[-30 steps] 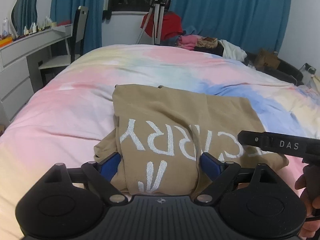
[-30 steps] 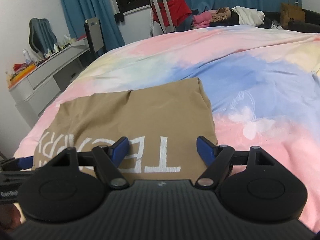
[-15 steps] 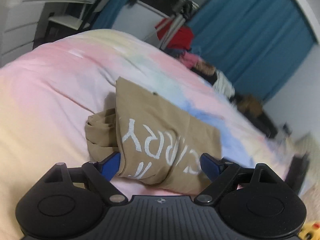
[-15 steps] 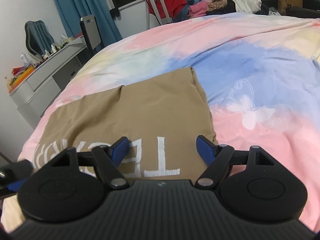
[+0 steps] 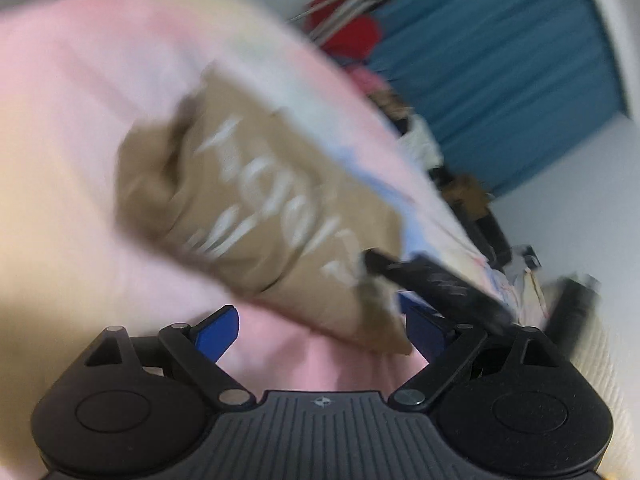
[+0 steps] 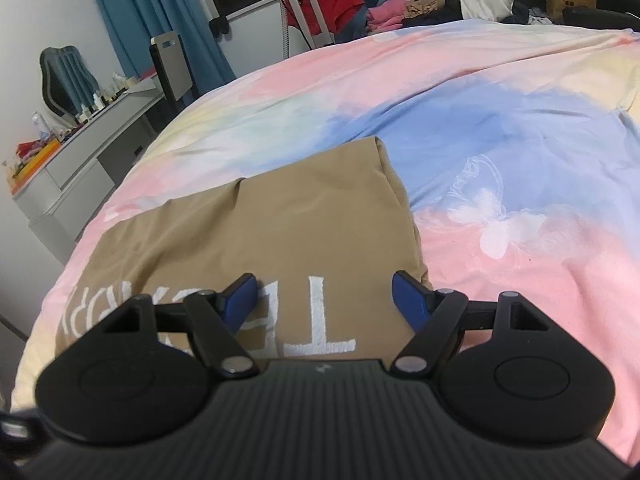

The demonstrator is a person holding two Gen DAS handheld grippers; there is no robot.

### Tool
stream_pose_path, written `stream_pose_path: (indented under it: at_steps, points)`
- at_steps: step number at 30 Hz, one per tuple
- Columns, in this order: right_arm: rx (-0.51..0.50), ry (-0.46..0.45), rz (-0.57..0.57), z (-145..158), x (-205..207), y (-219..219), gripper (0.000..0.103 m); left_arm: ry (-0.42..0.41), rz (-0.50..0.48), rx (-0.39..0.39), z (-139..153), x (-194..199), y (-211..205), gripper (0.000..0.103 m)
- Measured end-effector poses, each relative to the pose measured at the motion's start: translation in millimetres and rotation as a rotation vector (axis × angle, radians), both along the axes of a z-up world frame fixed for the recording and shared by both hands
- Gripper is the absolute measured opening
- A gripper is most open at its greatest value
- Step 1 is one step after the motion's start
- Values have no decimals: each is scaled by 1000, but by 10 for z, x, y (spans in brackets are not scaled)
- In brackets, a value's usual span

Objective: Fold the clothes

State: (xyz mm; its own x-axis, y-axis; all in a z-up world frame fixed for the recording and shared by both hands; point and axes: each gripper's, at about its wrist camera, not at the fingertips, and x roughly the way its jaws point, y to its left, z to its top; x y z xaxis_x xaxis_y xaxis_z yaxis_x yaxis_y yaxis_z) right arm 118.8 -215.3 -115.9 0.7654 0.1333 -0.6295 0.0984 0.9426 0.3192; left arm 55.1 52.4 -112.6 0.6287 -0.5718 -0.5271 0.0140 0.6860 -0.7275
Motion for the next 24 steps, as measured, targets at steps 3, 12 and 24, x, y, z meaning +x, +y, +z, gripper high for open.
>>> stream_pose_path:
  at_steps: [3,12,24]
  points:
    - [2,3,-6,0,8,-5,76,59,107,-94,-174,141,177,84]
    - [91,-50,-47,124,-76,-87,76,124,308,-244,-424,488,476,62]
    - [964,100,93,-195,-225,37,79,11,275,-235,-158,473,444,31]
